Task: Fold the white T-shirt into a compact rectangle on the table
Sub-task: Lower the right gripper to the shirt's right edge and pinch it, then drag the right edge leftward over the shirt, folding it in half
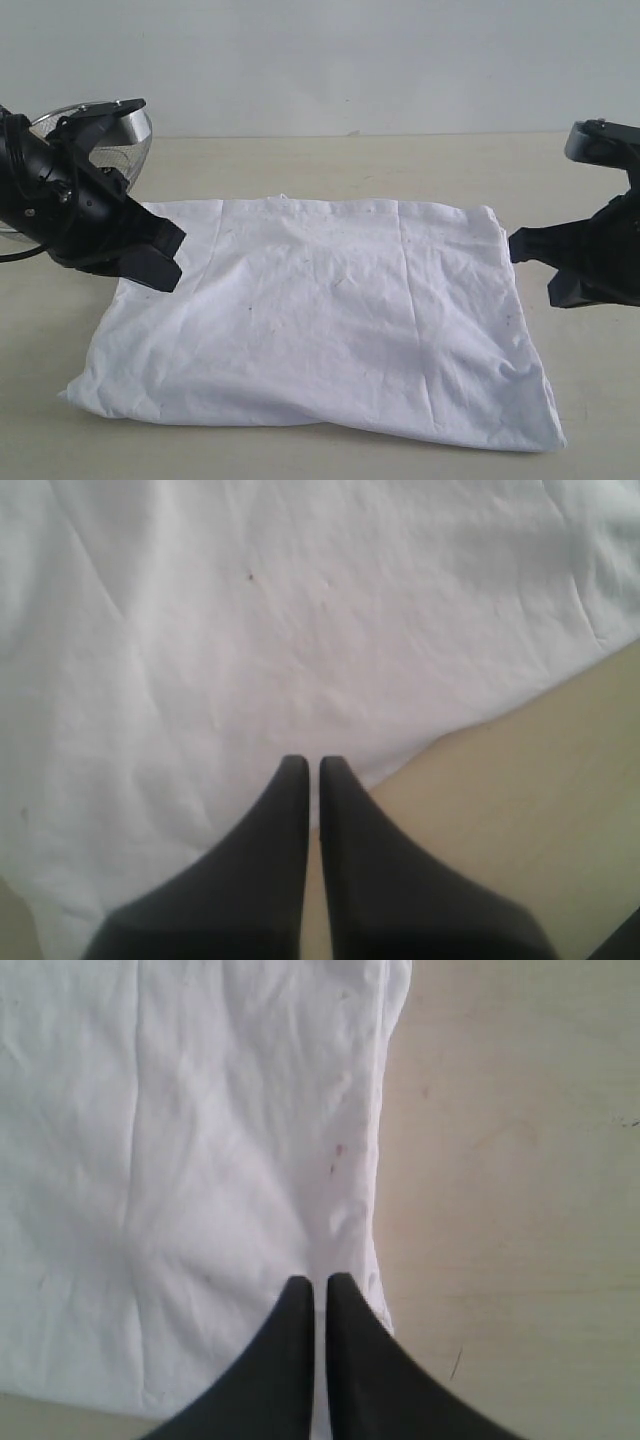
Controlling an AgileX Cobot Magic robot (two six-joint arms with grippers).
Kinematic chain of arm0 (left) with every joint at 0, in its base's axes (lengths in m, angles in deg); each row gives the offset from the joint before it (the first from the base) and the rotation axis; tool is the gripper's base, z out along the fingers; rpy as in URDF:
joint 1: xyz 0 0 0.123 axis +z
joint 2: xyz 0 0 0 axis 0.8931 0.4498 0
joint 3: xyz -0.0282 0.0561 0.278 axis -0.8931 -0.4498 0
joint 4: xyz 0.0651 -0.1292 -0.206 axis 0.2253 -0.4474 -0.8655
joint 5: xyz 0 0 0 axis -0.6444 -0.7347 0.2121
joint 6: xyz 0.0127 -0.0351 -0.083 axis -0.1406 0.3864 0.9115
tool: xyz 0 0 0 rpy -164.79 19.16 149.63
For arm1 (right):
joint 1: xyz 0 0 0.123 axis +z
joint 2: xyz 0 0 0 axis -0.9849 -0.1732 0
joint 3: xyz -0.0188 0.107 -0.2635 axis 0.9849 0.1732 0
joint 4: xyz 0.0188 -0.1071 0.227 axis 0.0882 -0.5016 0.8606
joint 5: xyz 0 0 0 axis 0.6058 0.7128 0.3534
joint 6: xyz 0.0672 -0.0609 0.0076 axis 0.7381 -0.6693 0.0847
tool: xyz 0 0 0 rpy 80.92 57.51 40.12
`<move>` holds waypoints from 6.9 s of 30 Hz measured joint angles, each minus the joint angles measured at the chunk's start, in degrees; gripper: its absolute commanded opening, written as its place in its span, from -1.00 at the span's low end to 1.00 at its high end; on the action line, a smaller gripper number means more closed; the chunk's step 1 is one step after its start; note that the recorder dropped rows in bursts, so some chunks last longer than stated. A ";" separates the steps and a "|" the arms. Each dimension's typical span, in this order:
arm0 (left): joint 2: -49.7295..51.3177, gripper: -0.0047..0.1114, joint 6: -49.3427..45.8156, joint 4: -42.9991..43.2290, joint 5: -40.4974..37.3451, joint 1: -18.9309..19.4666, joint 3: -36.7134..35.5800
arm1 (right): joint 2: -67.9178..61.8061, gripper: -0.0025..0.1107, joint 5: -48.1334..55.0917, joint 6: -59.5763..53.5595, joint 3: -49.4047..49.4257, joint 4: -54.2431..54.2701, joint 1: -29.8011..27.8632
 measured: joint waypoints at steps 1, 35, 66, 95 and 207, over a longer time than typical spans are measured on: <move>0.00 -0.84 0.00 0.00 0.00 0.00 0.00 | 0.00 -0.96 0.00 0.00 0.00 0.00 0.00; 1.32 -0.84 0.00 -0.20 1.26 0.00 0.00 | -12.83 -0.68 0.41 -12.88 -6.97 12.75 -8.31; 1.32 -0.84 0.00 0.29 1.06 0.00 0.00 | -35.40 -0.03 12.44 -54.47 -10.21 48.06 -20.09; 1.32 -0.84 0.00 0.29 1.06 0.00 0.00 | -32.49 -0.96 12.25 -55.86 -10.16 48.30 -20.35; -9.29 -0.84 19.10 26.14 -8.05 0.00 0.00 | -47.46 -0.61 -8.59 -27.15 -49.00 52.55 34.87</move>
